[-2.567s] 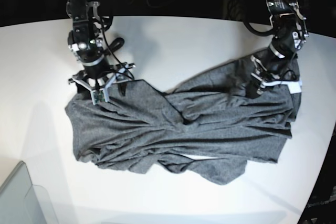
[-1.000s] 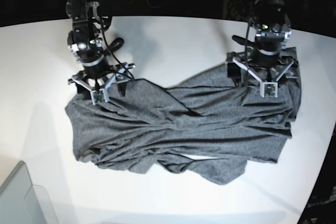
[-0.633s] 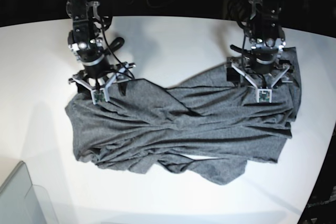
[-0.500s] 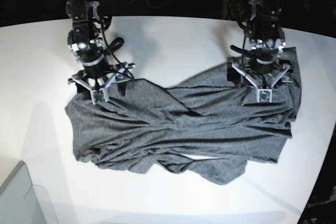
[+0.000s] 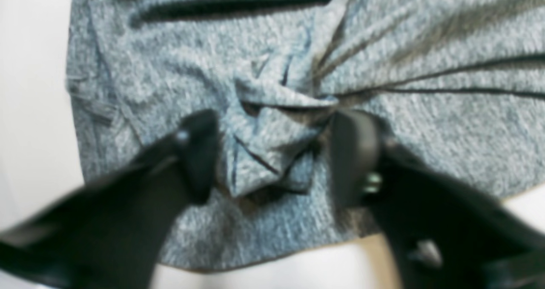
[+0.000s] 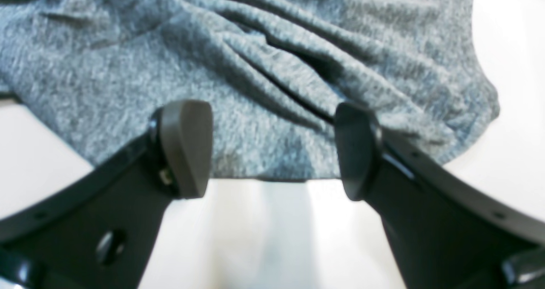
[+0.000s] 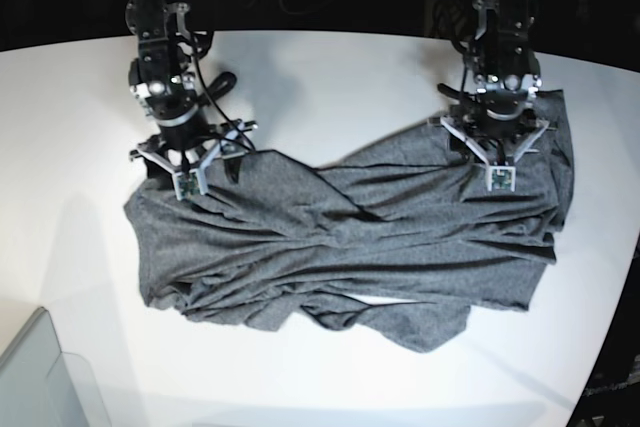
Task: Layout the t-shirt on the table in an organized manner, then fold the t-shirt properly
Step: 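Grasp the shirt's edge with the right gripper and pull both edges apart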
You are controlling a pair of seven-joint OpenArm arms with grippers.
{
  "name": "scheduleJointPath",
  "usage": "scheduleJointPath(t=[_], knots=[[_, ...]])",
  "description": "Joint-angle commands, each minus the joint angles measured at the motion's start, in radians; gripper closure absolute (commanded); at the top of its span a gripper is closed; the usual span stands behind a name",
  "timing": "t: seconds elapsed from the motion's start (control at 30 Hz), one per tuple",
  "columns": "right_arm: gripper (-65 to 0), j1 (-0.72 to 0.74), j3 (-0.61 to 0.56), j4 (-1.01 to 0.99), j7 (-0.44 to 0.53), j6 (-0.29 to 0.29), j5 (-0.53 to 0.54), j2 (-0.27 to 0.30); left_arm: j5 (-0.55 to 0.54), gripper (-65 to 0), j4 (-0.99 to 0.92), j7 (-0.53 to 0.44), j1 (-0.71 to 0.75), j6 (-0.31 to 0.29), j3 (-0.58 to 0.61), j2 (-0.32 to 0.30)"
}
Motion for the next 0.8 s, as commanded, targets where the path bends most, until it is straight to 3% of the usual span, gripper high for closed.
scheduleJointPath(t=[0.0, 0.27, 0.37, 0.63, 0.77], knots=[[-45.1, 0.013, 0.003, 0.016, 0.026, 0.001, 0.003, 0.002, 0.004, -30.6, 0.024, -0.018, -0.012, 0.003, -0.002, -0.002], [-45.1, 0.013, 0.003, 0.016, 0.026, 0.001, 0.002, 0.002, 0.004, -14.5, 0.02, -0.018, -0.032, 0.001, -0.002, -0.006], [-45.1, 0.013, 0.003, 0.016, 0.026, 0.001, 0.002, 0.002, 0.004, 0.0, 0.037, -0.018, -0.031, 0.006, -0.005, -0.002], [-45.1, 0.013, 0.003, 0.016, 0.026, 0.001, 0.002, 0.002, 0.003, -0.1, 0.138, -0.012, -0.034, -0.004, -0.206, 0.072], [-45.1, 0.013, 0.003, 0.016, 0.026, 0.001, 0.002, 0.002, 0.003, -0.4, 0.142, -0.011, -0.069, -0.004, -0.261, 0.074]])
